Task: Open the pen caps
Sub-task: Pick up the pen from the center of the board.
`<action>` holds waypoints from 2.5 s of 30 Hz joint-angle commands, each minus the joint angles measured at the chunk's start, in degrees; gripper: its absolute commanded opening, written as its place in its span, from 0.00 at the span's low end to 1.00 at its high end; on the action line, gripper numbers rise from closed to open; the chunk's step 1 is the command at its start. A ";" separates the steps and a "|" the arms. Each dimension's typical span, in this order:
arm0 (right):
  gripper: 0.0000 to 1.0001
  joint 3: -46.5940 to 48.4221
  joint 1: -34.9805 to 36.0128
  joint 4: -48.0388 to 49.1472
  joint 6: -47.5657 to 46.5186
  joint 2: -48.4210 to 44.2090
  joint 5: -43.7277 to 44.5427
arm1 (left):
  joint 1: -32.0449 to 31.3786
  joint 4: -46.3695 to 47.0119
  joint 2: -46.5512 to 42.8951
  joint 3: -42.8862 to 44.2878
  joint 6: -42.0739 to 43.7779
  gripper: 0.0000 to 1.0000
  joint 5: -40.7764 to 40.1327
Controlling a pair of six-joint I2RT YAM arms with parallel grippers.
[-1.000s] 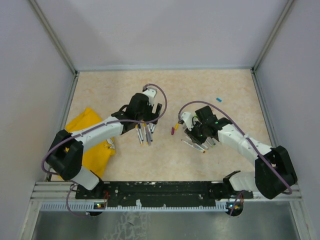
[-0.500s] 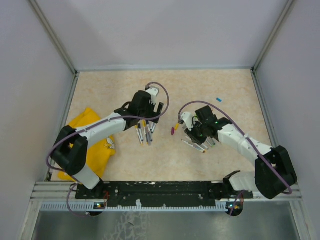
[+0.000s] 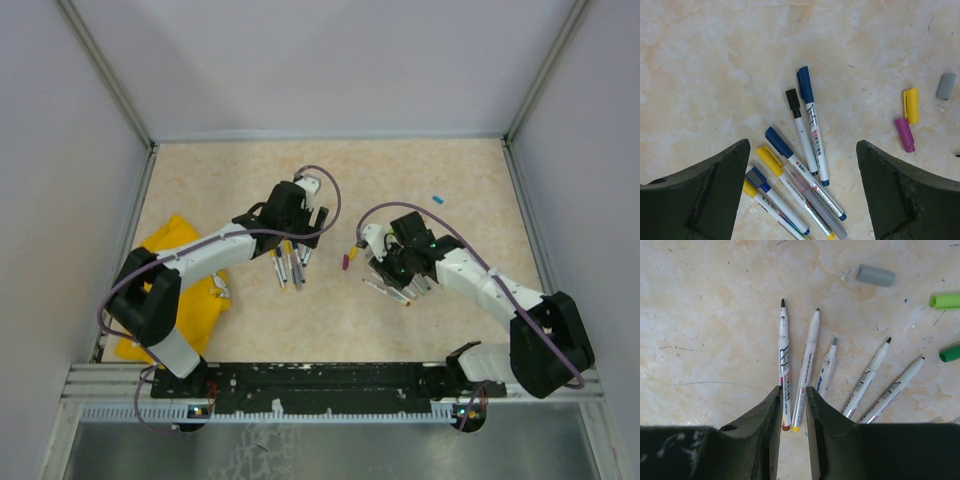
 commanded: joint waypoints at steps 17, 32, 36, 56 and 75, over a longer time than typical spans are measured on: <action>0.26 2.38 -0.70 0.61 -0.66 -1.37 0.23 | 0.25 -1.54 2.05 3.60 0.97 0.89 1.19; 0.26 2.38 -0.70 0.59 -0.66 -1.34 0.23 | 0.25 -5.03 5.16 7.23 1.30 0.86 1.89; 0.25 2.38 -0.70 0.61 -0.66 -1.33 0.29 | 0.25 -5.51 5.73 7.81 1.29 0.85 1.89; 0.26 2.38 -0.71 0.59 -0.66 -1.24 0.33 | 0.19 -7.06 7.29 9.47 1.46 0.81 2.33; 0.26 2.38 -0.70 0.54 -0.75 -1.15 0.32 | 0.25 -8.84 9.20 11.69 1.77 0.77 2.94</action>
